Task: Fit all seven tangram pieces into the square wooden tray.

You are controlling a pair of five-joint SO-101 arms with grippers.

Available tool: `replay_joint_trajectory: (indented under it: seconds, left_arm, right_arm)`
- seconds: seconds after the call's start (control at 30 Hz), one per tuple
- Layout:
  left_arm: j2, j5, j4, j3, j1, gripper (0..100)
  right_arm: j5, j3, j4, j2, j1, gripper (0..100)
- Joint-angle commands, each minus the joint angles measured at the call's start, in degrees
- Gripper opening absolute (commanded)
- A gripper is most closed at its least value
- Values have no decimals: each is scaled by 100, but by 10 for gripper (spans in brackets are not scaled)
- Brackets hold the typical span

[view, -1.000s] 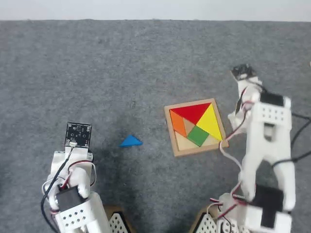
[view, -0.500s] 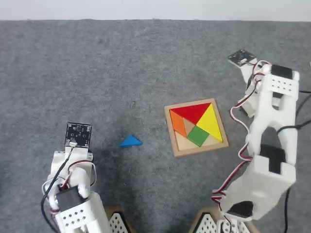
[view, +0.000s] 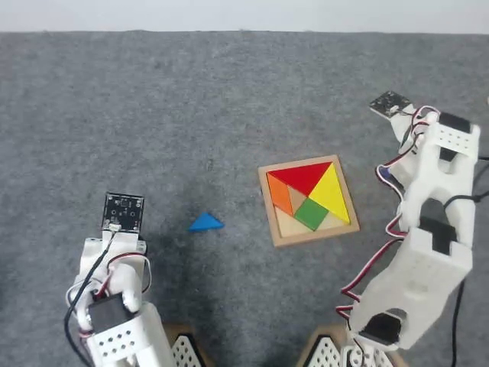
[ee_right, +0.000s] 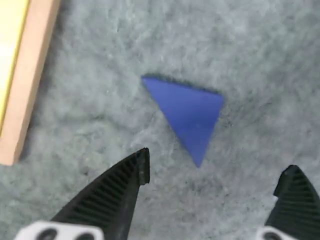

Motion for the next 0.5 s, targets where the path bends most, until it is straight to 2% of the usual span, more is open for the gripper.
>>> replay_joint_trajectory:
  seconds: [0.0, 0.17, 0.47]
  left_arm:
    - [-35, -18, -62, -40, -9, 133]
    - [-35, -18, -62, -40, -9, 133]
    - [-35, -18, -62, -40, -9, 133]
  right_arm:
    - [53, -308, -251, 48, -145, 402]
    - [-176, -308, -365, 382, -347, 402]
    - [888, -334, -796, 813, -338, 402]
